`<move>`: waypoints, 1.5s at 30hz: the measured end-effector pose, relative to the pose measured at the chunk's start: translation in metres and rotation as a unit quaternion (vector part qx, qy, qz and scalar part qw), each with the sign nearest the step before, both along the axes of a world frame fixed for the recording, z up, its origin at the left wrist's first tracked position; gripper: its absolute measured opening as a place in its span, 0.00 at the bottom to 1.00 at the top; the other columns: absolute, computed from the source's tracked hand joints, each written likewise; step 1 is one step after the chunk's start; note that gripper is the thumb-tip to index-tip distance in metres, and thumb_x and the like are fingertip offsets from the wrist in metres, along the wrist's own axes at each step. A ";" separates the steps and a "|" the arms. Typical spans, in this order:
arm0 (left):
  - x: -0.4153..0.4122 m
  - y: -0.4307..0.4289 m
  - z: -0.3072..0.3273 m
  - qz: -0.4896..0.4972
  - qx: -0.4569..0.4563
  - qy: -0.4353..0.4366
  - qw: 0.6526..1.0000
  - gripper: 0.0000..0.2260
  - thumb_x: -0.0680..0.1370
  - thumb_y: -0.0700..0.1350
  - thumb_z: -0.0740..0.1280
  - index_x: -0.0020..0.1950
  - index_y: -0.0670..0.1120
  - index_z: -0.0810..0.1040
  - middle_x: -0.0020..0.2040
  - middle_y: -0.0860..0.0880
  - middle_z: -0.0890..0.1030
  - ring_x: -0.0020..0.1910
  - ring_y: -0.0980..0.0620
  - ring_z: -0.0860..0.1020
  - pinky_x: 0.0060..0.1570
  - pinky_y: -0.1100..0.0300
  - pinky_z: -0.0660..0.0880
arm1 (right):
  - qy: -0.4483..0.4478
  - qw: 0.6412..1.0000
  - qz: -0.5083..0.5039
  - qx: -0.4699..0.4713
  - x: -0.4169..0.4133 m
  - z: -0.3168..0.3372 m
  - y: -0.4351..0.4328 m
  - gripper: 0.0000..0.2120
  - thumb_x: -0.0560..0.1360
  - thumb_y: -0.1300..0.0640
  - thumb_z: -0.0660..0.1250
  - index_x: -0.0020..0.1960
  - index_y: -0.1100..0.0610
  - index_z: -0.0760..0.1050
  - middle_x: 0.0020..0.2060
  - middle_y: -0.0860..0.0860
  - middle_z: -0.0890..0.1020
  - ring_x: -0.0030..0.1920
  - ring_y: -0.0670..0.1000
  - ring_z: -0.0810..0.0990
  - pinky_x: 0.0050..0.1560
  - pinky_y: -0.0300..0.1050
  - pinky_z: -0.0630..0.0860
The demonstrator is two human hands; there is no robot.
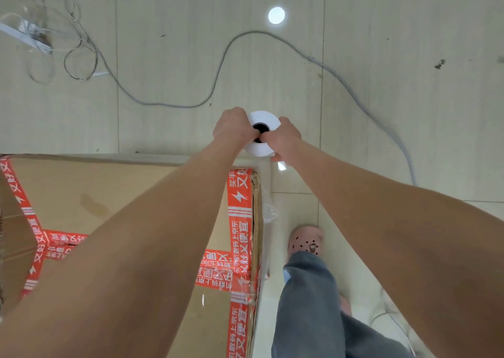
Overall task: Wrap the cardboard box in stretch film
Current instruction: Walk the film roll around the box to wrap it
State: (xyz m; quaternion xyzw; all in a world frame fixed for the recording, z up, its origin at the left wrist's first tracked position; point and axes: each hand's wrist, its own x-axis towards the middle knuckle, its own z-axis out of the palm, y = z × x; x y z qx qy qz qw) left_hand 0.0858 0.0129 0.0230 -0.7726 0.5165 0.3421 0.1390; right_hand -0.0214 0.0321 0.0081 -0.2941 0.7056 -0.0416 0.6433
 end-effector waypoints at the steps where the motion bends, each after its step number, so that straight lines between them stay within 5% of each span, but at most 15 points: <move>1: 0.000 -0.003 -0.001 -0.025 -0.003 0.001 1.000 0.13 0.72 0.46 0.69 0.53 0.43 0.74 0.53 0.43 0.78 0.47 0.45 0.77 0.41 0.57 0.72 | -0.004 1.000 -0.006 -0.002 0.000 -0.001 -0.003 0.26 0.73 0.60 0.66 0.69 0.54 0.63 0.62 0.54 0.73 0.55 0.58 0.76 0.49 0.54 0.81; 3: 0.001 -0.008 -0.004 -0.064 -0.004 0.019 0.998 0.23 0.73 0.44 0.68 0.68 0.47 0.70 0.63 0.44 0.75 0.59 0.45 0.75 0.51 0.55 0.73 | 0.015 0.999 0.025 -0.015 0.002 -0.003 -0.008 0.23 0.74 0.61 0.64 0.67 0.54 0.65 0.61 0.55 0.74 0.51 0.57 0.77 0.45 0.51 0.81; 5: 0.004 -0.011 -0.005 -0.085 0.003 0.024 0.996 0.27 0.74 0.43 0.68 0.72 0.52 0.66 0.67 0.46 0.73 0.64 0.46 0.73 0.58 0.55 0.72 | 0.042 0.995 0.089 -0.032 0.005 -0.003 -0.012 0.25 0.74 0.60 0.64 0.70 0.54 0.64 0.62 0.54 0.73 0.51 0.57 0.77 0.44 0.50 0.81; 10: 0.012 -0.011 -0.004 -0.091 0.007 -0.006 0.996 0.06 0.73 0.43 0.67 0.47 0.45 0.73 0.50 0.45 0.78 0.43 0.48 0.73 0.40 0.58 0.69 | 0.088 0.969 0.204 -0.109 0.014 -0.003 -0.024 0.25 0.74 0.58 0.63 0.70 0.51 0.67 0.64 0.53 0.74 0.61 0.58 0.75 0.57 0.50 0.76; 19: 0.054 -0.005 -0.002 0.115 -0.018 -0.019 0.993 0.10 0.72 0.47 0.69 0.42 0.43 0.71 0.41 0.46 0.76 0.40 0.45 0.76 0.36 0.58 0.69 | 0.112 0.896 0.335 -0.269 0.052 0.008 -0.050 0.22 0.74 0.61 0.60 0.66 0.46 0.73 0.60 0.52 0.79 0.58 0.56 0.77 0.53 0.46 0.73; 22: 0.067 0.001 -0.003 0.172 -0.017 -0.026 0.985 0.11 0.72 0.47 0.69 0.47 0.40 0.75 0.48 0.41 0.80 0.48 0.42 0.80 0.38 0.57 0.72 | 0.069 0.922 0.288 -0.250 0.066 0.009 -0.052 0.24 0.73 0.60 0.64 0.69 0.47 0.70 0.61 0.52 0.78 0.60 0.55 0.76 0.58 0.45 0.74; 25: 0.068 0.001 -0.005 0.195 -0.020 -0.040 0.980 0.12 0.72 0.47 0.69 0.49 0.39 0.77 0.51 0.40 0.81 0.51 0.41 0.80 0.41 0.56 0.71 | 0.039 0.959 0.251 -0.127 0.071 0.003 -0.049 0.34 0.73 0.57 0.67 0.75 0.51 0.58 0.67 0.53 0.71 0.65 0.55 0.72 0.61 0.47 0.71; 30: 0.066 -0.012 -0.005 0.167 -0.007 -0.052 0.985 0.14 0.74 0.46 0.67 0.57 0.42 0.74 0.55 0.42 0.78 0.54 0.42 0.78 0.41 0.56 0.70 | -0.015 0.988 0.149 0.043 0.074 -0.004 -0.061 0.29 0.71 0.61 0.68 0.70 0.56 0.63 0.61 0.55 0.73 0.51 0.57 0.77 0.42 0.53 0.82; 34: 0.071 -0.026 -0.004 0.133 0.000 -0.051 0.990 0.16 0.75 0.41 0.64 0.62 0.47 0.73 0.57 0.44 0.77 0.55 0.43 0.77 0.43 0.56 0.71 | 0.011 0.974 0.227 -0.010 0.083 -0.008 -0.071 0.20 0.71 0.60 0.67 0.63 0.57 0.70 0.55 0.56 0.77 0.47 0.58 0.79 0.38 0.52 0.82; 38: 0.080 -0.028 -0.002 0.149 0.009 -0.059 0.987 0.12 0.74 0.41 0.63 0.57 0.46 0.76 0.54 0.45 0.78 0.52 0.44 0.77 0.41 0.57 0.69 | 0.029 0.950 0.303 -0.074 0.095 -0.006 -0.076 0.16 0.72 0.59 0.65 0.59 0.55 0.73 0.53 0.54 0.79 0.53 0.58 0.79 0.50 0.55 0.80; 45: 0.092 -0.025 0.002 0.353 0.002 -0.035 0.935 0.06 0.73 0.43 0.66 0.47 0.43 0.75 0.44 0.45 0.77 0.46 0.43 0.79 0.37 0.56 0.73 | 0.007 0.898 0.397 -0.187 0.108 0.002 -0.098 0.25 0.75 0.61 0.62 0.71 0.50 0.68 0.64 0.51 0.76 0.64 0.54 0.74 0.58 0.44 0.70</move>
